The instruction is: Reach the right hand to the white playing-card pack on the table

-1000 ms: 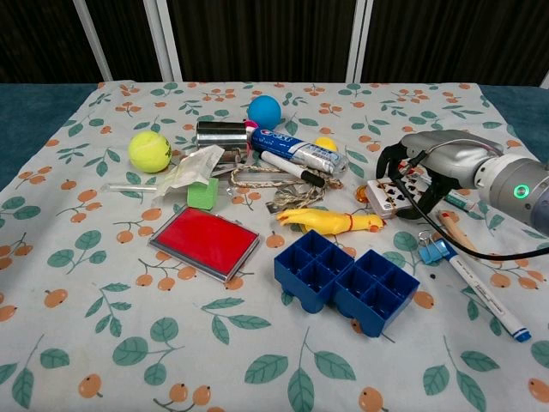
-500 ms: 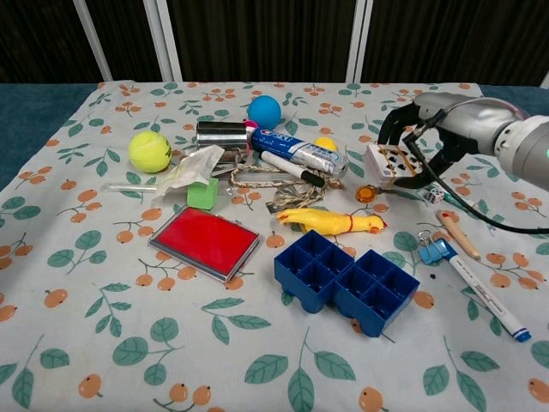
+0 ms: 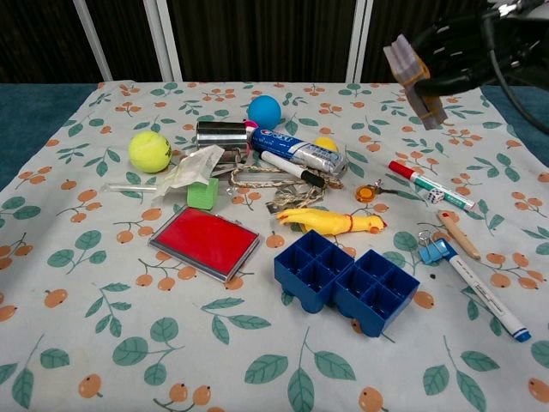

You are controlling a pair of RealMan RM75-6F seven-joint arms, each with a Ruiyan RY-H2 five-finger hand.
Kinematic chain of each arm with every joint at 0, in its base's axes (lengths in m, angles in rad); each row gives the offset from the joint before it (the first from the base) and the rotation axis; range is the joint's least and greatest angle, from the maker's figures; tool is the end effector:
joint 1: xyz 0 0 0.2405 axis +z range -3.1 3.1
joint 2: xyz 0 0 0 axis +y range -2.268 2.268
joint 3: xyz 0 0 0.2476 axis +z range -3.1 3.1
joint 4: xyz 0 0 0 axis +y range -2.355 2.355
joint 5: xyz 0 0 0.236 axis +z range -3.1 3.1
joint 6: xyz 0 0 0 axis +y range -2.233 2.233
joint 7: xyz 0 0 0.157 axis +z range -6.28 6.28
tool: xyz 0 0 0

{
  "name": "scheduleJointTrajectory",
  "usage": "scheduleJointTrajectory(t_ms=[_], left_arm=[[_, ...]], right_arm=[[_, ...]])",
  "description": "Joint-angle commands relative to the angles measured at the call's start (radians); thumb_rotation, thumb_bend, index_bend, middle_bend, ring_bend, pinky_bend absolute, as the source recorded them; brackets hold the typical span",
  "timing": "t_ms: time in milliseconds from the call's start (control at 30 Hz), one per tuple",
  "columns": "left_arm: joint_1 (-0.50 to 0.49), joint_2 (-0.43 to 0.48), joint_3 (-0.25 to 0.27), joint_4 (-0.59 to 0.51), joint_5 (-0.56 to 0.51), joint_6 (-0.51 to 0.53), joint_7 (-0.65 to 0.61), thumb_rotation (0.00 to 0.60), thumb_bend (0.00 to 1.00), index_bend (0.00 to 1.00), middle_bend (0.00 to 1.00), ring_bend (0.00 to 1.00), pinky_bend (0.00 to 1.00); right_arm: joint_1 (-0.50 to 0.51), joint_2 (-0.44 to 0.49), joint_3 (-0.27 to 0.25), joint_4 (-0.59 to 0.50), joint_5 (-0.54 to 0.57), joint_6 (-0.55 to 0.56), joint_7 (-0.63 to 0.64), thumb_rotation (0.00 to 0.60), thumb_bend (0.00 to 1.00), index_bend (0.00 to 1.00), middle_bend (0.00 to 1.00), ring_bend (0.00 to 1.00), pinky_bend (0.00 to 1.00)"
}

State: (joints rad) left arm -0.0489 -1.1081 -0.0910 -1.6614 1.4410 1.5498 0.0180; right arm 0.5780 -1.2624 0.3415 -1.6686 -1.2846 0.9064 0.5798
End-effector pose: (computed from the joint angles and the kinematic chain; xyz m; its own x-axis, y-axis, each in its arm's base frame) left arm -0.3117 0.1923 0.1490 0.3729 -0.0859 0.9239 0.9270 0.0768 -0.3670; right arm -0.1472 -0.3632 0.0537 -0.3469 -0.3731 0.8605 -0.8923 -0.1511 -0.4253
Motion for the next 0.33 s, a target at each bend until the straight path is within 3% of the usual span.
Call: scheduleJointTrajectory(t_ms=[33,167,333], left_arm=[[0.001,-0.001,0.0,-0.001,0.002,0.003,0.004,0.6,0.5,0.0,0.0,0.06,0.09],[0.001,-0.002,0.0,-0.003,0.0,0.003,0.006,0.6,0.5,0.0,0.0,0.06,0.09],[0.001,-0.003,0.0,-0.002,0.002,0.003,0.01,0.6,0.5,0.0,0.0,0.06,0.09]], right_arm=[[-0.058,0.14,0.005,-0.019,-0.265,0.043,0.498,0.6,0.35,0.4,0.43,0.19,0.21],[-0.056,0.186,-0.045,0.061,-0.433,0.165,0.837,0.6,0.33,0.4,0.43,0.19,0.21],[-0.053,0.202,-0.088,0.15,-0.494,0.276,0.97,0.6,0.33,0.4,0.43,0.19,0.21]])
